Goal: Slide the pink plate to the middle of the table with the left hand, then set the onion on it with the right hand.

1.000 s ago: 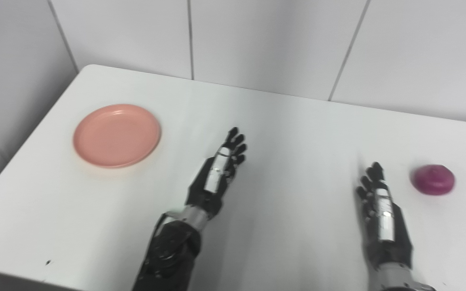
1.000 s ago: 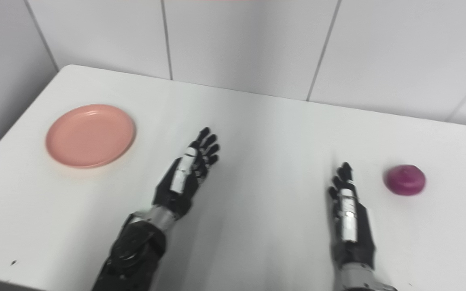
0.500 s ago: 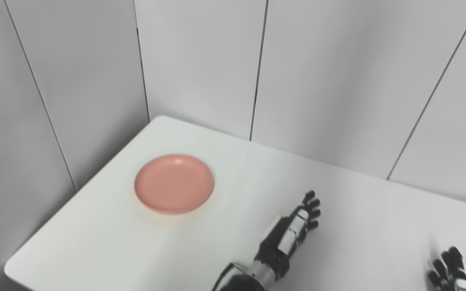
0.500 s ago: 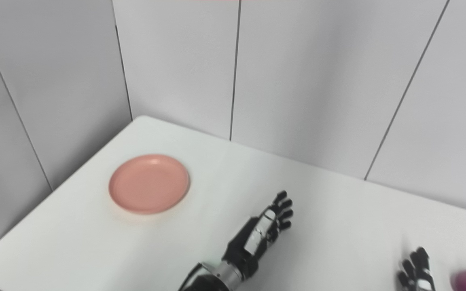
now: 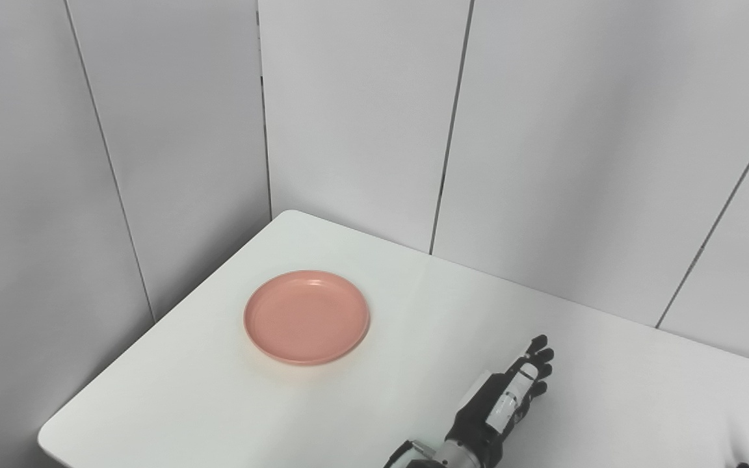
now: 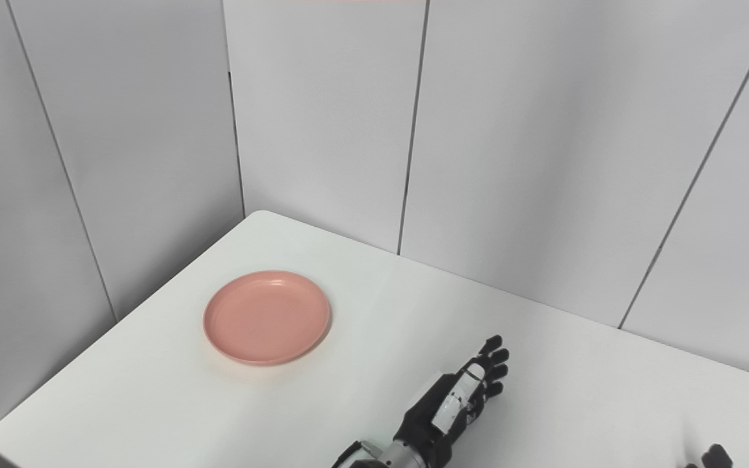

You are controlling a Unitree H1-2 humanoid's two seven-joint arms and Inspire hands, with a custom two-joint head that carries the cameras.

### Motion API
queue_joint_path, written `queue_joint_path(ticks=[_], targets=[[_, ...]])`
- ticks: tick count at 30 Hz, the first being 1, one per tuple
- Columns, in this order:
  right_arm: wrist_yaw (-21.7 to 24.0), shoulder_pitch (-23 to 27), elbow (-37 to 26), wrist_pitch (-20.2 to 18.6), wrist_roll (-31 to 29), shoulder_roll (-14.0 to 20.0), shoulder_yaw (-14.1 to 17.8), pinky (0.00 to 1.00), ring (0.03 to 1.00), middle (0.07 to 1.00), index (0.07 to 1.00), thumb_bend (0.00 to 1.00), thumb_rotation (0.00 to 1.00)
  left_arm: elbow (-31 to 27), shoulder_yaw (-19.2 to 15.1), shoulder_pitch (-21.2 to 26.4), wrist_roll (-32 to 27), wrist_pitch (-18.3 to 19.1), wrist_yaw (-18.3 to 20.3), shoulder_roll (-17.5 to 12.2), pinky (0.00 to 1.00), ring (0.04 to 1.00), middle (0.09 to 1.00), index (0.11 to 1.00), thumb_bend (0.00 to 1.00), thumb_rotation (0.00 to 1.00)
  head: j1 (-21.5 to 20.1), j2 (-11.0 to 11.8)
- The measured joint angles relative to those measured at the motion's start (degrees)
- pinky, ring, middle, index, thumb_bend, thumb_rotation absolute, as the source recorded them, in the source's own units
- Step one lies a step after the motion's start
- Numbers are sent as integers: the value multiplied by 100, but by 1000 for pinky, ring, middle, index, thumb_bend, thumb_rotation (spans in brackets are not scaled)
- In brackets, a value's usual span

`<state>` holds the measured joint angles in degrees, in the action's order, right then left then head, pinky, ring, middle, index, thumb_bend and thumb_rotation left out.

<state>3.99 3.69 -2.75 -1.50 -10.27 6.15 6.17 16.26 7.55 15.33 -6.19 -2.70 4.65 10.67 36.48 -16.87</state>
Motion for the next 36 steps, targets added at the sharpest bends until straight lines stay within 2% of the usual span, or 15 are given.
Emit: queue_joint_path(ticks=[10, 19, 26, 33, 36], targets=[[-27, -7, -39, -1, 14, -11, -5, 976, 934, 953, 935, 327, 1000, -60, 35, -24, 27, -77, -86, -5, 994, 1000, 1000, 1000, 438, 1000, -44, -18], [-35, -2, -59, -8, 24, -16, -30, 873, 887, 917, 889, 299, 994, -403, 10, -165, 0, -3, -240, -41, 1000, 1000, 1000, 1000, 427, 1000, -62, -18], [-78, -2, -53, -10, 44, -22, -25, 832, 876, 908, 868, 303, 1000, -901, -8, -371, 56, 375, -373, -78, 1000, 1000, 1000, 1000, 428, 1000, -35, 9], [-103, -4, -75, -12, 81, -24, -33, 799, 864, 898, 852, 277, 993, -1704, -54, -413, 82, 643, -390, -85, 1000, 1000, 1000, 1000, 425, 1000, -62, 9], [-116, -3, -69, -11, 70, -33, -24, 763, 854, 886, 834, 286, 991, -2026, -131, -404, 82, 893, -432, -85, 1000, 1000, 1000, 1000, 424, 1000, -53, 9]])
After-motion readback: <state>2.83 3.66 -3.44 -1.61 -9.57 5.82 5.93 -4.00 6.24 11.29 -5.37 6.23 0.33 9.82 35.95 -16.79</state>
